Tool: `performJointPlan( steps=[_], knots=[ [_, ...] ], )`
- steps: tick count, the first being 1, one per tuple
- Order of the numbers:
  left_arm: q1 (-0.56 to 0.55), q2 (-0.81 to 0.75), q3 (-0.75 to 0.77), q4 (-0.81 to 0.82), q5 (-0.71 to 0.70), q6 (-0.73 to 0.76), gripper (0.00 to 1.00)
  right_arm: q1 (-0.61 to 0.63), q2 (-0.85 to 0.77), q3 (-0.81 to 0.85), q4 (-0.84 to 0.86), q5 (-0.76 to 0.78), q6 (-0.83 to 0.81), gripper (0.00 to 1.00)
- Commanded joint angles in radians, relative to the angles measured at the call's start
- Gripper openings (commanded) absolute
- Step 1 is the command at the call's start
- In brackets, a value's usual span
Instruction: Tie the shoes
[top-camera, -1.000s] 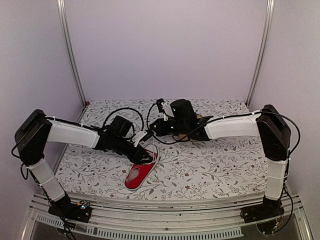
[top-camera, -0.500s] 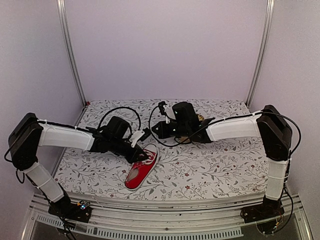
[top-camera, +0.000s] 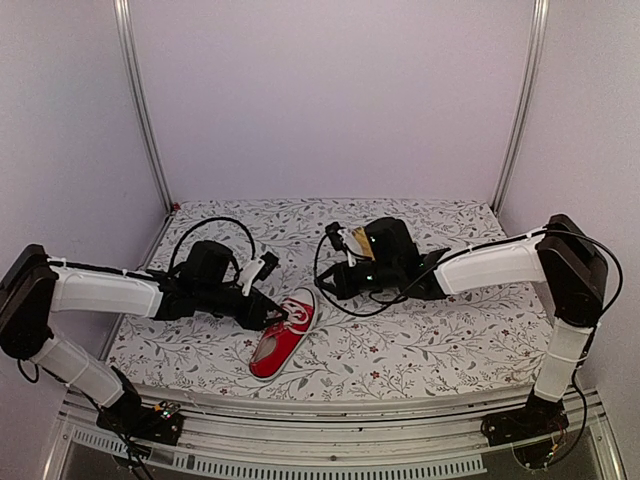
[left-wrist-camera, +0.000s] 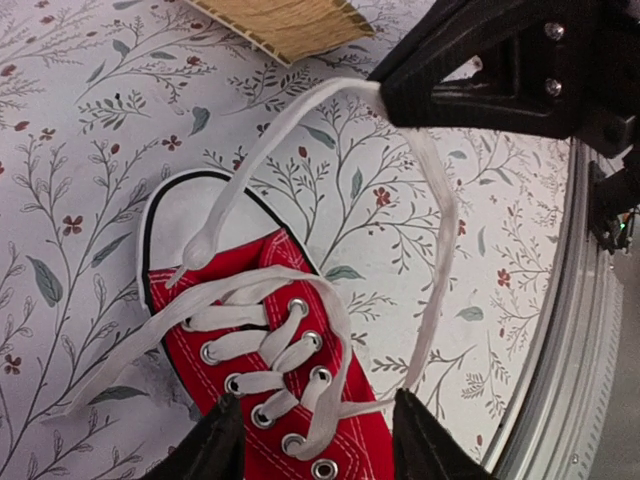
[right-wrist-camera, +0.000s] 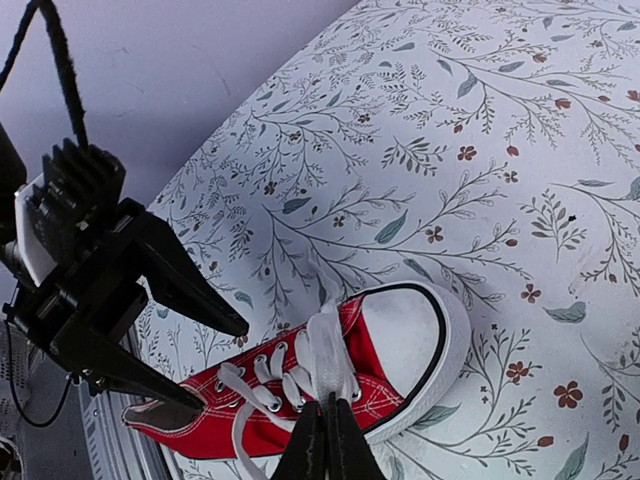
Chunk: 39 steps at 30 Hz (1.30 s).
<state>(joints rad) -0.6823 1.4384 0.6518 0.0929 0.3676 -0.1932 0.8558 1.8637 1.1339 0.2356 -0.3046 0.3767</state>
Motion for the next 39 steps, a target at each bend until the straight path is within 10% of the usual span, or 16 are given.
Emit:
performJointPlan(
  steps=[1,11,23,39],
  knots=[
    [0.007,0.014,-0.007,0.041,0.084,-0.020,0.52,-0.007,-0.075,-0.061,0.043,-0.104,-0.016,0.02],
    [0.007,0.052,0.002,0.013,0.020,0.000,0.42,-0.007,-0.100,-0.138,0.081,-0.240,-0.002,0.02],
    [0.007,0.027,-0.022,0.032,-0.017,-0.002,0.00,-0.009,-0.122,-0.167,0.100,-0.377,-0.018,0.02],
    [0.010,-0.057,-0.110,0.166,-0.015,-0.038,0.00,-0.055,0.095,-0.047,0.012,-0.235,-0.004,0.04]
  ],
)
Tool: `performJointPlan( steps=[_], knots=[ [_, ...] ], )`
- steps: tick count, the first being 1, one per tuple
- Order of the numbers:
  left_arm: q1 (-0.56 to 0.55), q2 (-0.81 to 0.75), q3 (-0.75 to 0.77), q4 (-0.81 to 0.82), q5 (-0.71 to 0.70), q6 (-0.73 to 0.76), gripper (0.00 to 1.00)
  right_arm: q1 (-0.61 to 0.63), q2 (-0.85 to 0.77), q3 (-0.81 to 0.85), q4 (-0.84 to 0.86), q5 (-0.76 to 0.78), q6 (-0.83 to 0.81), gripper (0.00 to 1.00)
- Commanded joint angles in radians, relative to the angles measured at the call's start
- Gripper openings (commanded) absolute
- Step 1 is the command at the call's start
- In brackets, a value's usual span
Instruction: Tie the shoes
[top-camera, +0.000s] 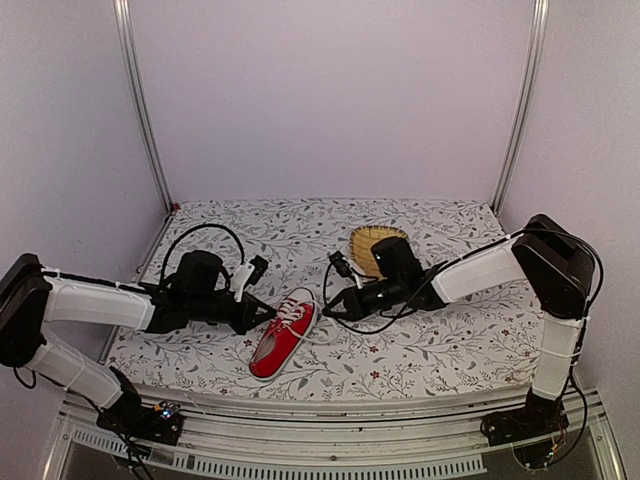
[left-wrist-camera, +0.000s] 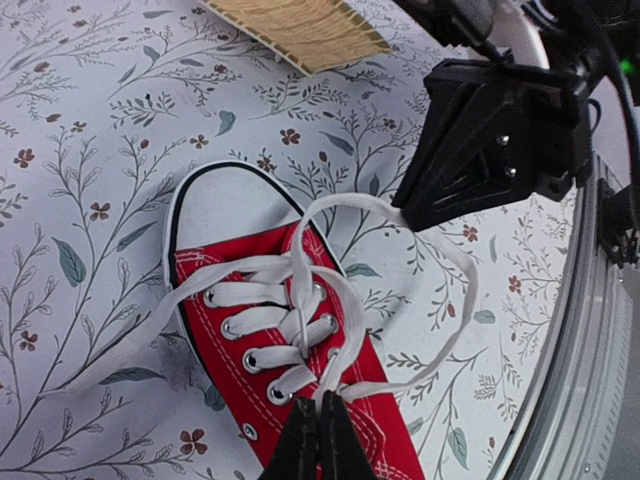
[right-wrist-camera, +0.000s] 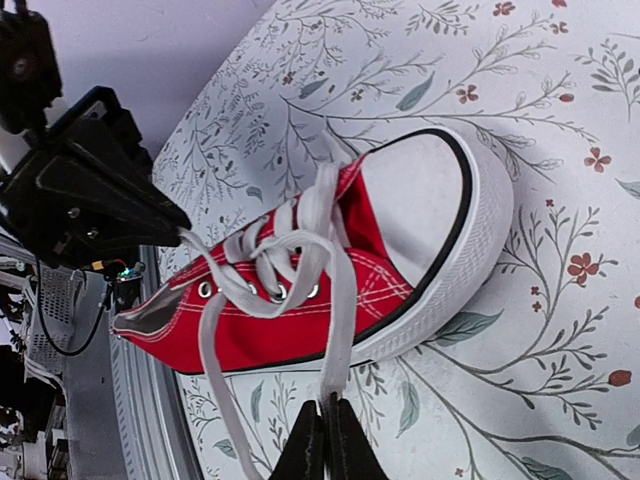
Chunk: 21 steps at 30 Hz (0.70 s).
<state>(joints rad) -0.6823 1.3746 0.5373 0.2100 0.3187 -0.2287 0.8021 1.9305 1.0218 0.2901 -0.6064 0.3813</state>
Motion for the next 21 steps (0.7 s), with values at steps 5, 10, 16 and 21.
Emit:
performJointPlan(
  steps=[5,10,16,21],
  knots=[
    [0.011,0.017,0.002,0.069,0.042,-0.014,0.00,-0.003,0.038,0.105,-0.127,0.185,-0.050,0.35],
    [0.011,0.024,-0.002,0.082,0.056,-0.020,0.00,-0.004,0.020,0.130,-0.171,0.252,-0.145,0.61],
    [0.011,0.033,-0.006,0.088,0.061,-0.024,0.00,0.001,0.053,0.180,-0.196,0.238,-0.288,0.53],
    [0.010,0.036,-0.007,0.090,0.059,-0.027,0.00,0.012,0.093,0.231,-0.198,0.192,-0.366,0.45]
  ],
)
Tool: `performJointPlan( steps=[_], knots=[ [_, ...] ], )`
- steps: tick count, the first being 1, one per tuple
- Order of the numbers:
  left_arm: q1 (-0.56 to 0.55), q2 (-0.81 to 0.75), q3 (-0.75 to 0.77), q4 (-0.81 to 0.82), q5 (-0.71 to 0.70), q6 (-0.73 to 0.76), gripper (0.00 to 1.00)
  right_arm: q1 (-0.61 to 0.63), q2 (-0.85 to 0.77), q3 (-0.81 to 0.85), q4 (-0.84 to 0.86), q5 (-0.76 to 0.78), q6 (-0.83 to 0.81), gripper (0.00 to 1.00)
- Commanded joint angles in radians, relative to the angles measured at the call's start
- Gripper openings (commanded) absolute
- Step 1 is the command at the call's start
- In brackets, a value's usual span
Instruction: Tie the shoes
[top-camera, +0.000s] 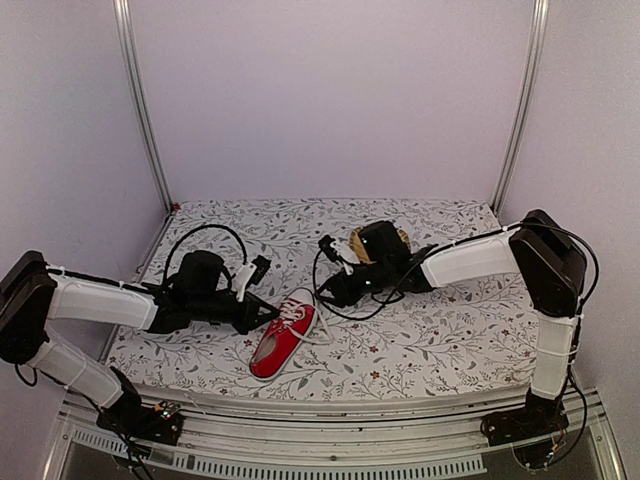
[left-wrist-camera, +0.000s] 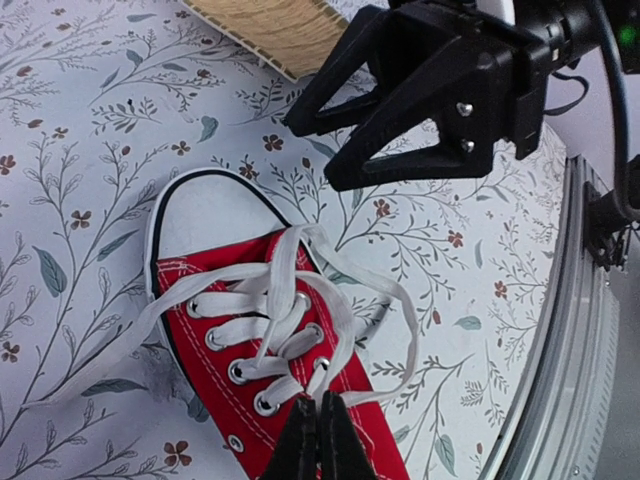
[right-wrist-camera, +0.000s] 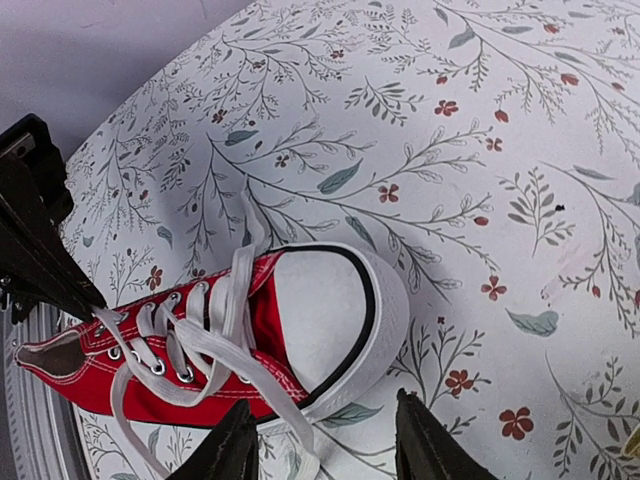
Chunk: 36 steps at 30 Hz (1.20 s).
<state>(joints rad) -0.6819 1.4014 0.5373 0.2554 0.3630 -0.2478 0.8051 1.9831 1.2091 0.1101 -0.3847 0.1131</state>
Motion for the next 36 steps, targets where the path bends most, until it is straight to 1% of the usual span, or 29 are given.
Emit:
performJointPlan(
  steps=[1,6,11,14,17,19,20,21,24,28,32,36],
  knots=[
    [0.012,0.009,-0.007,0.043,0.013,-0.007,0.00,0.013,0.046,0.049,-0.019,-0.046,-0.100,0.45],
    [0.013,0.016,-0.002,0.041,0.017,-0.008,0.00,0.034,0.084,0.099,-0.047,-0.075,-0.184,0.41],
    [0.012,0.013,-0.003,0.039,0.016,-0.007,0.00,0.046,0.127,0.152,-0.074,-0.079,-0.228,0.39],
    [0.014,0.010,-0.004,0.037,0.017,-0.007,0.00,0.051,0.159,0.187,-0.096,-0.073,-0.250,0.36],
    [0.014,0.007,-0.006,0.034,0.014,-0.006,0.00,0.057,0.184,0.215,-0.120,-0.052,-0.268,0.28],
    [0.015,0.003,-0.007,0.033,0.011,-0.005,0.00,0.058,0.187,0.215,-0.121,-0.040,-0.275,0.21],
    [0.015,0.004,-0.007,0.031,0.012,-0.006,0.00,0.058,0.184,0.213,-0.121,-0.035,-0.276,0.14],
    [0.016,0.002,-0.008,0.031,0.011,-0.005,0.00,0.057,0.180,0.210,-0.120,-0.031,-0.277,0.10],
    [0.017,-0.002,-0.008,0.031,0.010,-0.005,0.00,0.057,0.158,0.187,-0.103,-0.028,-0.280,0.04],
    [0.020,-0.002,-0.008,0.029,-0.005,-0.010,0.00,0.058,0.133,0.179,-0.098,-0.034,-0.285,0.02],
    [0.022,-0.010,-0.011,0.027,-0.013,-0.016,0.00,0.057,0.072,0.152,-0.072,-0.046,-0.289,0.02],
    [0.025,-0.018,-0.014,0.027,-0.015,-0.016,0.00,0.058,0.036,0.154,-0.088,-0.080,-0.318,0.02]
  ],
)
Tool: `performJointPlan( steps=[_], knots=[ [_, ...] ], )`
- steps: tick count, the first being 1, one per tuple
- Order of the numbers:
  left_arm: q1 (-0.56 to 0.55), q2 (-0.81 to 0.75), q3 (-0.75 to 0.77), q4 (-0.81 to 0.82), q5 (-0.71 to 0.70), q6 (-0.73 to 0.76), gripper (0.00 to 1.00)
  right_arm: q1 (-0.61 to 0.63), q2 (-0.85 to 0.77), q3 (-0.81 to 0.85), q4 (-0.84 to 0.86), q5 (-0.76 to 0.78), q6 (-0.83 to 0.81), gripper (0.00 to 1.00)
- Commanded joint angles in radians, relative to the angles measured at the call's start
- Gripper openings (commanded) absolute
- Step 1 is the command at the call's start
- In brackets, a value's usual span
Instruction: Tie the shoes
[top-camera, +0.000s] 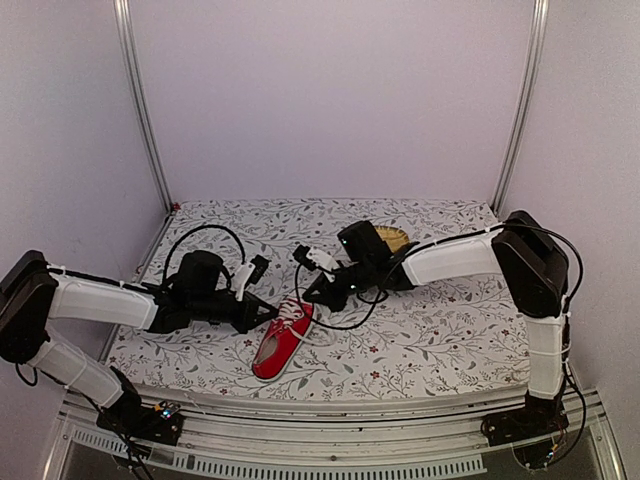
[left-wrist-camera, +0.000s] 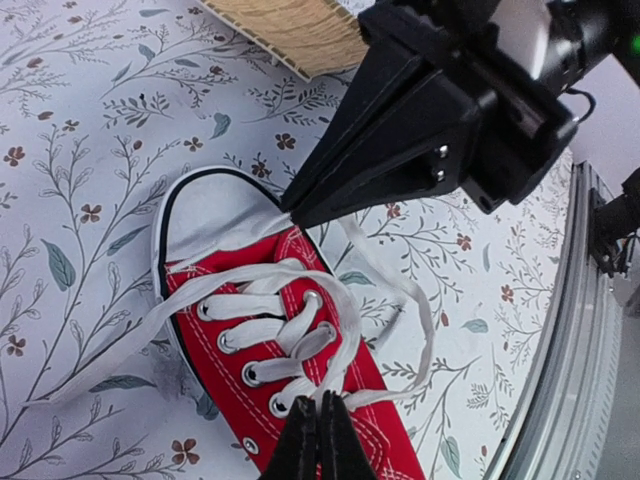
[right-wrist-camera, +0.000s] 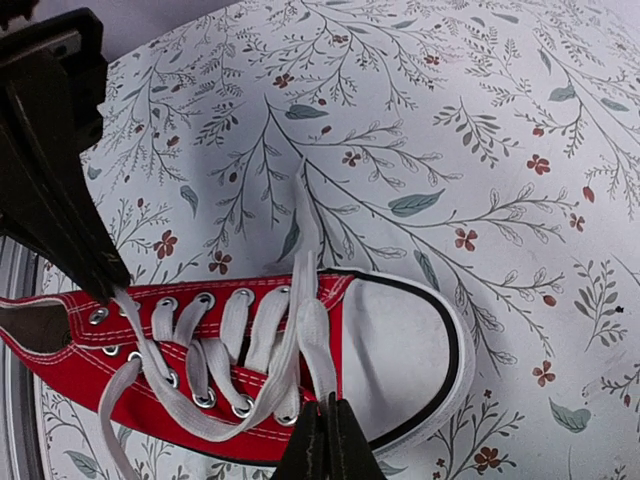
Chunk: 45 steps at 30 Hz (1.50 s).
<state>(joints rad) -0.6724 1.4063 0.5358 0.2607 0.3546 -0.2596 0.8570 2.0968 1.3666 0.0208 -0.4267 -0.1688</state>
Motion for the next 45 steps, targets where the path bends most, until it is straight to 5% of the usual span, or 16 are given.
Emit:
performJointPlan(
  steps=[1,12,27,45],
  knots=[
    [0.016,-0.024,-0.014,0.022,-0.008,-0.005,0.00,0.007,-0.082,-0.001,-0.008,-0.050,-0.042,0.02],
    [0.019,-0.043,-0.028,0.032,-0.008,-0.009,0.00,0.032,0.043,0.126,-0.203,-0.070,-0.179,0.02],
    [0.025,-0.025,-0.012,0.067,0.043,-0.001,0.00,0.041,0.058,0.130,-0.188,-0.209,-0.363,0.02],
    [0.038,0.003,0.012,0.084,0.194,0.021,0.00,0.035,0.172,0.260,-0.175,-0.375,-0.386,0.02]
  ],
)
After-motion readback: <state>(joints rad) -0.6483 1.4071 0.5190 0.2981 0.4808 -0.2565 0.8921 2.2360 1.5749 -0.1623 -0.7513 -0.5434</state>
